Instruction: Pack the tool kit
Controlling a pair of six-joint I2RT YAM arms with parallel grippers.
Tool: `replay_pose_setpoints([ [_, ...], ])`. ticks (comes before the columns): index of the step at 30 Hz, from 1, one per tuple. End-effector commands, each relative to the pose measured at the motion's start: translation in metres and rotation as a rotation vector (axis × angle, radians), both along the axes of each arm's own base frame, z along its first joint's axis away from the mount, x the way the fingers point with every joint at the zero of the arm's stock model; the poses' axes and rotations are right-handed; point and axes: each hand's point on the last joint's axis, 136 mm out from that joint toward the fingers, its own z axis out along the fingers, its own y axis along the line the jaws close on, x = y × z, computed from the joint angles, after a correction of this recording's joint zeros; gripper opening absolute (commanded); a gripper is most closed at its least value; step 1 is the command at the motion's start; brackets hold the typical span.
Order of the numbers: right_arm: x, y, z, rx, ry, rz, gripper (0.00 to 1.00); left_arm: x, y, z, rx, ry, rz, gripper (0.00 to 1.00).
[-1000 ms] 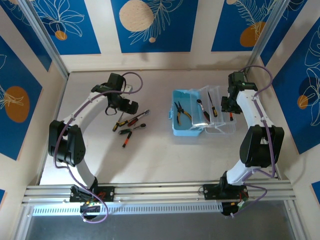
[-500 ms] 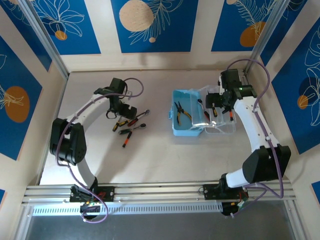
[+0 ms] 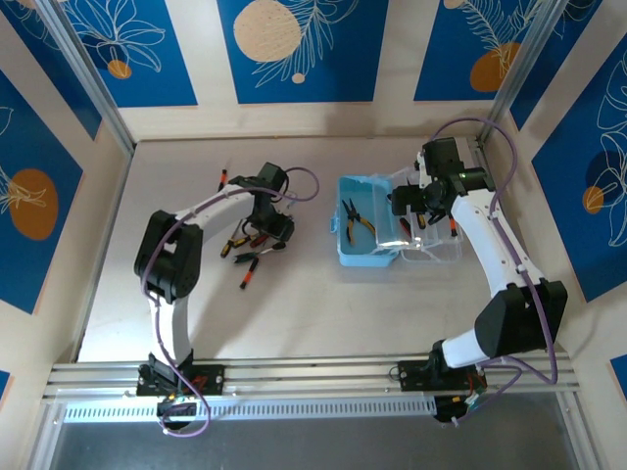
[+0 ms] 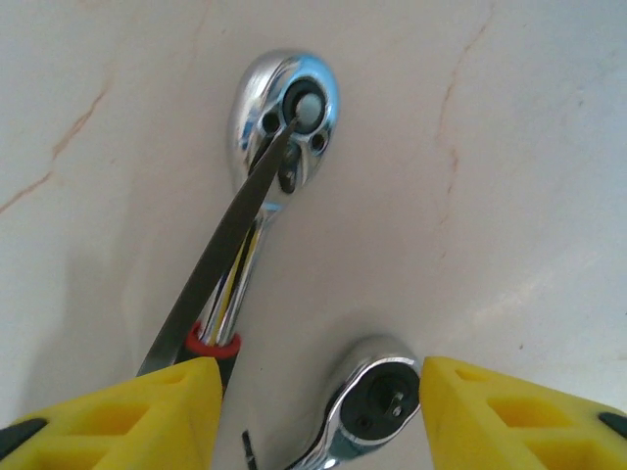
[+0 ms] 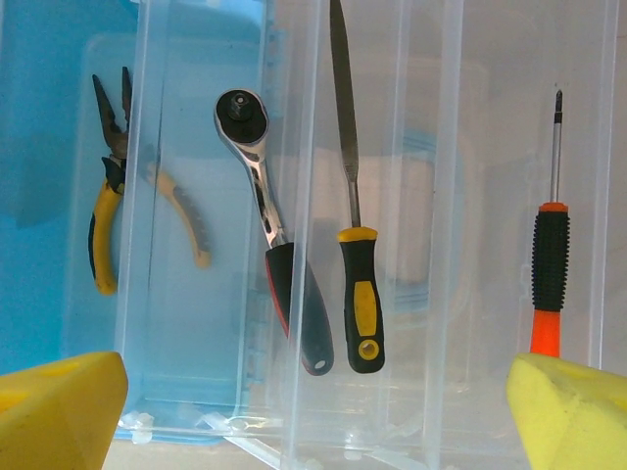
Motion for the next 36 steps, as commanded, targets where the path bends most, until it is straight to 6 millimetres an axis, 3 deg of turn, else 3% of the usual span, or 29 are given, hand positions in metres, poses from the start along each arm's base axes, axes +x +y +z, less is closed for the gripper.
replay_pose_setpoints([
  [1,0.001,0.006,0.0,0.013,-0.004,0.027,0.99,0.007,-0.016,0.003,-0.061,0.007,-0.013,0.54],
  [9,0.002,0.007,-0.001,0.018,-0.004,0.031,0.99,0.011,-0.023,-0.012,-0.069,0.039,-0.018,0.53],
  [18,0.0,0.007,-0.005,0.019,0.002,0.032,0.99,0.023,-0.016,-0.023,-0.046,0.041,0.0,0.53],
  [28,0.0,0.008,-0.008,0.026,0.008,0.033,0.99,0.038,-0.007,-0.01,-0.057,0.002,0.008,0.53],
  [36,-0.001,0.009,-0.013,0.027,0.019,0.034,0.99,0.037,-0.007,-0.016,-0.056,0.013,0.002,0.53],
])
